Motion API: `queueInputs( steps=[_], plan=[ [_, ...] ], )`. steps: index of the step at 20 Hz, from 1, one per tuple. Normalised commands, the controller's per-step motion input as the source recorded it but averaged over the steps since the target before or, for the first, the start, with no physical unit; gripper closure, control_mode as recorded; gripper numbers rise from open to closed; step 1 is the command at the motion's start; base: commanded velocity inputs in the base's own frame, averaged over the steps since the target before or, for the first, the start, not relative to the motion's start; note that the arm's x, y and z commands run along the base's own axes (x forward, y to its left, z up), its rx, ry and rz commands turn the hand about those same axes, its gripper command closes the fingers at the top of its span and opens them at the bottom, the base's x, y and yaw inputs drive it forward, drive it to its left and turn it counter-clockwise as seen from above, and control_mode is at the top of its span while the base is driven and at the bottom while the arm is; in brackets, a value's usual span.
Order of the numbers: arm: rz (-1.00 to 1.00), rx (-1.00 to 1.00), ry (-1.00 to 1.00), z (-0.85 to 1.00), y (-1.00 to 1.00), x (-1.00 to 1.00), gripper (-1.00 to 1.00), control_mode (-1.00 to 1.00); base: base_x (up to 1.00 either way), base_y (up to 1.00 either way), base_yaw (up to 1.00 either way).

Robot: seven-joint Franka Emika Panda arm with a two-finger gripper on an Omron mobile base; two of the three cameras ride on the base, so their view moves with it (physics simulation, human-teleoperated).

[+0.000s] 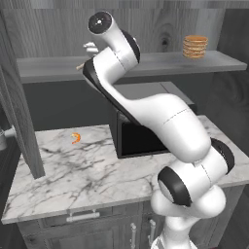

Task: Pick the dish brush and soap dispenser from the cabinet and place them on the counter.

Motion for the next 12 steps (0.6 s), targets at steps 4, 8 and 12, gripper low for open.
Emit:
queueInputs(
  steps=[4,8,12],
  plan=[
    [-0.02,0.03,0.00,-0.01,0.12,0.31,-1.00,-1.00,0.00,0.00,0.00],
    [-0.02,0.03,0.00,-0.04,0.13,0.30,-1.00,-1.00,0.00,0.00,0.00],
    [-0.02,0.02,0.00,-0.05,0.14,0.30,-1.00,-1.00,0.00,0.00,0.00]
  ],
)
